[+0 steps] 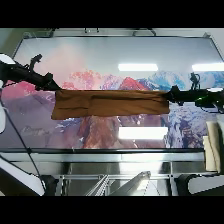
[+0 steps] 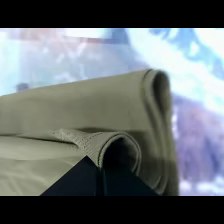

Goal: Fold the shirts.

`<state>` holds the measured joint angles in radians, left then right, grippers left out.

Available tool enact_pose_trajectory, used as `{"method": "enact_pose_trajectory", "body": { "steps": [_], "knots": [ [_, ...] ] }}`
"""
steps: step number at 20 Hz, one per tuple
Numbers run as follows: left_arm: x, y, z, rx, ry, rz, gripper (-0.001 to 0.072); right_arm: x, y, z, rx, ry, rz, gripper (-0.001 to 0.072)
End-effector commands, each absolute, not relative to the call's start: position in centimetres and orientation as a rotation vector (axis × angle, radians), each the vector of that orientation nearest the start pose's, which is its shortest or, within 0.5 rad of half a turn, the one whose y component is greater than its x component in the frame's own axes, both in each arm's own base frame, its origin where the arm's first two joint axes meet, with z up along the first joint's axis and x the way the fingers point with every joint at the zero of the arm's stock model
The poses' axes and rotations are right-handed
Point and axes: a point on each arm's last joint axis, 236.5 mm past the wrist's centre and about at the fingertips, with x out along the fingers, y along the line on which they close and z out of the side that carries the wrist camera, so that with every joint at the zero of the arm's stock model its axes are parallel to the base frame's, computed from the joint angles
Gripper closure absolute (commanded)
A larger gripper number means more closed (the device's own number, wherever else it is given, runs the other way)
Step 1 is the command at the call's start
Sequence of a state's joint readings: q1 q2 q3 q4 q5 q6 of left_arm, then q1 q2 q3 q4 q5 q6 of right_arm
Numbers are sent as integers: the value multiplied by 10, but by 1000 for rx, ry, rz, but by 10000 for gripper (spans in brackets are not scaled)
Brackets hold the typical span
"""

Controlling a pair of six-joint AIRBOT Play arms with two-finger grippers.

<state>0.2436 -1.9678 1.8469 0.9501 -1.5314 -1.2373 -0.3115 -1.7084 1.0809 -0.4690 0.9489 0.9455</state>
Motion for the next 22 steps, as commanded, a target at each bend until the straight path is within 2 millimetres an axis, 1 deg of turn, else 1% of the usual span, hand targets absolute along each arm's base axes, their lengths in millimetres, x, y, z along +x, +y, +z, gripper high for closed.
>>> {"method": "enact_pose_trajectory", "body": {
  "steps": [1,3,4,5,6,7,8,9,10,11,12,13,14,15,16,17,20,21,22],
  "knots": [
    [502,-28,-63,-423,1452,-554,600,464,31,-108,821,1104,307,693],
    [491,-34,-70,-434,1528,-596,461,460,32,-107,807,1114,323,683],
    [484,-36,-69,-441,1551,-612,460,458,34,-98,790,1112,364,520],
    [481,-34,-64,-441,1554,-613,460,456,33,-86,775,1114,406,351],
    [482,-30,-57,-441,1538,-605,460,452,28,-71,746,1119,447,317],
    [483,-23,-46,-441,1514,-593,460,450,19,-55,712,1121,467,313],
    [483,-17,-34,-437,1490,-582,460,451,4,-44,691,1115,435,210],
    [483,-13,-21,-431,1463,-571,460,453,-12,-41,680,1111,381,127],
    [484,-8,-9,-429,1430,-552,460,453,-25,-44,687,1117,326,122],
    [485,-6,2,-422,1398,-537,460,451,-32,-50,696,1131,300,116],
    [486,-5,12,-414,1368,-525,461,448,-34,-61,707,1157,287,116],
    [488,-5,20,-409,1338,-511,462,446,-31,-70,730,1182,287,116],
    [489,-8,25,-404,1313,-501,463,444,-24,-80,750,1208,301,116],
    [488,-13,28,-400,1300,-498,508,443,-12,-87,777,1232,326,116],
    [484,-20,27,-393,1299,-505,608,445,1,-93,807,1245,349,115],
    [478,-29,23,-373,1309,-531,657,446,13,-99,828,1256,371,116],
    [456,-61,-2,-362,1391,-590,663,444,50,-114,848,1308,427,118],
    [451,-75,-11,-359,1412,-606,663,445,60,-114,859,1312,444,207],
    [449,-88,-19,-350,1422,-616,663,446,67,-112,851,1303,468,416]
  ]
}}
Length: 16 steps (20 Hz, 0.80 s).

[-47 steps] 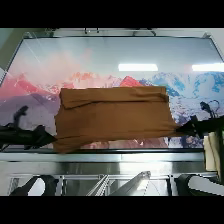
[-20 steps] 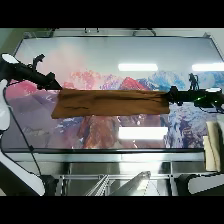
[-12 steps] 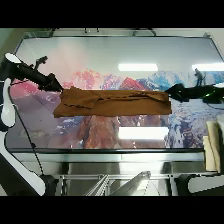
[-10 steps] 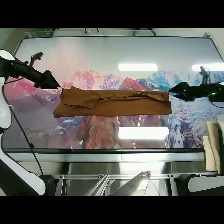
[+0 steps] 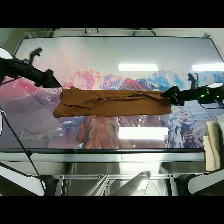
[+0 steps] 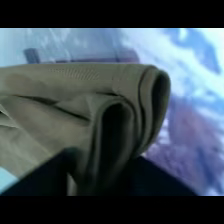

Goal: Fold the shirts.

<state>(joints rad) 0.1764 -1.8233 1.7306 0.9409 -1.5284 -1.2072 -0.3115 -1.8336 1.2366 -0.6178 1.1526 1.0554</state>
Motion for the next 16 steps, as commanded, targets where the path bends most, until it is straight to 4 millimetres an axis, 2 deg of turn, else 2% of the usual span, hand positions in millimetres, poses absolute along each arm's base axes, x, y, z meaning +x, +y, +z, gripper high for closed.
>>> {"method": "enact_pose_trajectory", "body": {
  "steps": [1,2,3,5,7,9,10,13,16],
  "knots": [
    [449,-103,-26,-331,1419,-627,663,447,72,-107,847,1290,499,592],
    [450,-118,-31,-309,1408,-639,663,448,75,-100,855,1285,525,685],
    [451,-133,-34,-288,1394,-650,664,447,75,-92,844,1283,554,692],
    [452,-169,-36,-233,1367,-689,683,444,68,-64,827,1273,617,693],
    [456,-207,-40,-184,1314,-716,683,440,51,-35,807,1257,628,693],
    [462,-250,-53,-140,1254,-737,683,434,40,-10,809,1230,632,693],
    [460,-271,-61,-124,1241,-749,683,431,37,-1,805,1223,641,693],
    [439,-331,-88,-84,1310,-831,684,421,39,18,789,1219,674,693],
    [430,-370,-94,-50,1344,-902,683,412,45,34,779,1219,713,693]
  ]
}}
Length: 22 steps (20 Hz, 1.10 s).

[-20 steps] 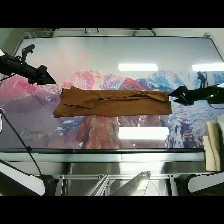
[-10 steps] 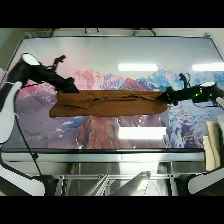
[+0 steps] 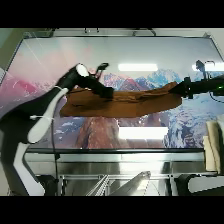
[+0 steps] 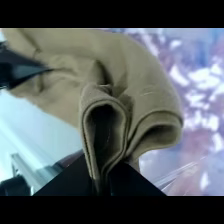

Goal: Fold the shirts.

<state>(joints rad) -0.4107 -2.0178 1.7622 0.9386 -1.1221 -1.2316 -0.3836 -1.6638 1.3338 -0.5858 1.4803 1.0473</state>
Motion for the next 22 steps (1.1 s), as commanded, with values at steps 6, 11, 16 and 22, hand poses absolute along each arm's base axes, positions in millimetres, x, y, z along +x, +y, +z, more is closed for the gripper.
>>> {"method": "enact_pose_trajectory", "body": {
  "steps": [6,11,16,22],
  "knots": [
    [439,-340,-17,-114,1355,-998,685,418,123,122,841,1058,878,693],
    [435,-214,123,-350,1181,-986,695,430,267,150,736,943,915,693],
    [396,-123,160,-415,1075,-828,692,406,432,112,680,878,922,693],
    [352,-95,143,-534,1017,-713,692,366,576,91,581,746,1233,212]
  ]
}}
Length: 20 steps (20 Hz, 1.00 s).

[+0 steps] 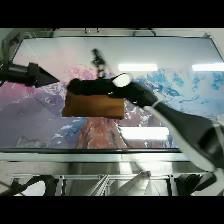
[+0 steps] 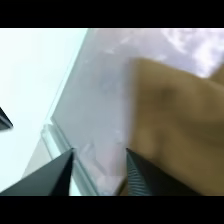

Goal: Fold the shirts.

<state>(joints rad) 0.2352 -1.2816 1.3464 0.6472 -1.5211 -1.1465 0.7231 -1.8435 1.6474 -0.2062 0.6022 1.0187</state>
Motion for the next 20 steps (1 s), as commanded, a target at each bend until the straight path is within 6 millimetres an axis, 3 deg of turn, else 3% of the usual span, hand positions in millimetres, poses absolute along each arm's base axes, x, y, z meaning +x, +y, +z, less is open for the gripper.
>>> {"method": "enact_pose_trajectory", "body": {
  "steps": [1,4,6,8,10,13,15,16,17,18,20],
  "knots": [
    [348,-93,144,-548,986,-698,692,357,579,92,581,774,1285,190],
    [338,-86,142,-544,936,-647,690,349,549,87,599,943,1353,211],
    [331,-83,142,-548,924,-629,690,355,515,95,581,999,1395,358],
    [326,-83,144,-546,915,-625,686,373,469,112,591,1038,1396,353],
    [319,-85,145,-532,904,-627,683,388,410,109,507,1131,1309,397],
    [311,-88,149,-518,897,-632,682,407,306,60,292,1302,949,419],
    [310,-88,152,-510,884,-630,683,419,257,27,244,1322,717,418],
    [310,-89,152,-510,884,-631,683,427,240,9,268,1305,611,400],
    [310,-88,152,-510,885,-630,683,434,229,-12,320,1297,518,212],
    [310,-88,152,-511,885,-630,683,436,222,-32,362,1300,460,70],
    [310,-88,152,-511,886,-630,683,433,216,-69,411,1325,389,70]
  ]
}}
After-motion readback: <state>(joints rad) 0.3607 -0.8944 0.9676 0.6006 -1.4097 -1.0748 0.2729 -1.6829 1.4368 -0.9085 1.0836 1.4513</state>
